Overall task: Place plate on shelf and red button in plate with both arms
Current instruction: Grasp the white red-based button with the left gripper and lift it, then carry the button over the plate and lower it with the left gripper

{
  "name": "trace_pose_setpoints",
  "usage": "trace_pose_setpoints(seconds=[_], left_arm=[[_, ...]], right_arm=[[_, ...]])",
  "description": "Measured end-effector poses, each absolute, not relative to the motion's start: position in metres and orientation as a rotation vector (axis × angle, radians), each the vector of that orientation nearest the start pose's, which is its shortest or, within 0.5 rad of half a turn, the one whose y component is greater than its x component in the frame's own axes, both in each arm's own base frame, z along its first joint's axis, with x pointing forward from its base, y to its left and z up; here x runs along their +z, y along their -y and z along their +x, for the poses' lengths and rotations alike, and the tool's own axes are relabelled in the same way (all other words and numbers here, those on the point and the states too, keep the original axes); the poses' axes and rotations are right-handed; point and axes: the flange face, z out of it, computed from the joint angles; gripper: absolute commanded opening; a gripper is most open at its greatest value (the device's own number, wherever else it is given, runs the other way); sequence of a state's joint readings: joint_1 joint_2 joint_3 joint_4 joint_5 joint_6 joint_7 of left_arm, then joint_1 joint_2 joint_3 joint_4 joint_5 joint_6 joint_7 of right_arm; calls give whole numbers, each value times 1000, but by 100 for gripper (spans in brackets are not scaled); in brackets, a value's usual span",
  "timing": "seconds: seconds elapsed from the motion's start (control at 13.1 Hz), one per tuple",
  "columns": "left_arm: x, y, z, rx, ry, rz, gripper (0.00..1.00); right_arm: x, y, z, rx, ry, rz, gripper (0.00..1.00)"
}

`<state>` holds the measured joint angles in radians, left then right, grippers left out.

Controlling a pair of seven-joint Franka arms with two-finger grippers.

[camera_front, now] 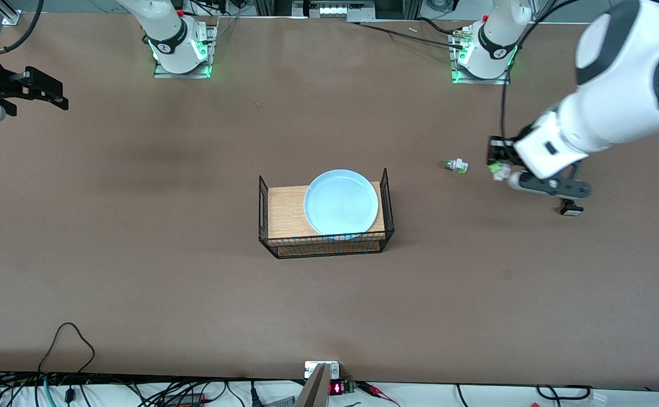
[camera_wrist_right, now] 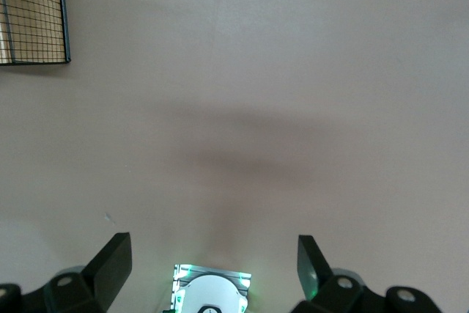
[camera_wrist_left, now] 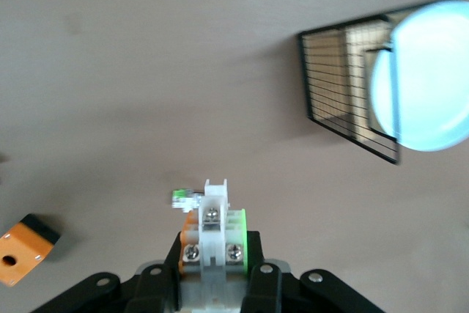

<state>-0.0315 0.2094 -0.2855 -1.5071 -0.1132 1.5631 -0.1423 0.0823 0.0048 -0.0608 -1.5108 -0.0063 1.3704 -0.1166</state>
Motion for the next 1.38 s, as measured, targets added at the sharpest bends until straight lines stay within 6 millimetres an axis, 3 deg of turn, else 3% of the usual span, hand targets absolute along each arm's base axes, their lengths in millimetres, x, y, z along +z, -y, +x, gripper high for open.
trace_pose_setpoints(seconds=[0.15,0.31,0.61,0.77,0.92,1.15,1.38], left_arm=[[530,250,561,312,-370,-3226,0],[514,308,553,325,-363,-3224,0],[476,378,572,303,-258,-3281,0],[452,401,584,252,-212,-3324,0],[428,414,591,238,-185,-3344,0],[401,423,593,270,-166,-3337,0],[387,427,600,235,-147,-3359,0]], right_arm=[[631,-10,543,171,214,-3134,100],[629,-9,547,140,211,-3140,100],[627,2,553,128,189,-3185,100],[636,9,547,129,164,-3191,100],[648,28,534,143,105,-3189,100],[650,37,526,160,74,-3186,100],[644,40,513,155,56,-3182,100]])
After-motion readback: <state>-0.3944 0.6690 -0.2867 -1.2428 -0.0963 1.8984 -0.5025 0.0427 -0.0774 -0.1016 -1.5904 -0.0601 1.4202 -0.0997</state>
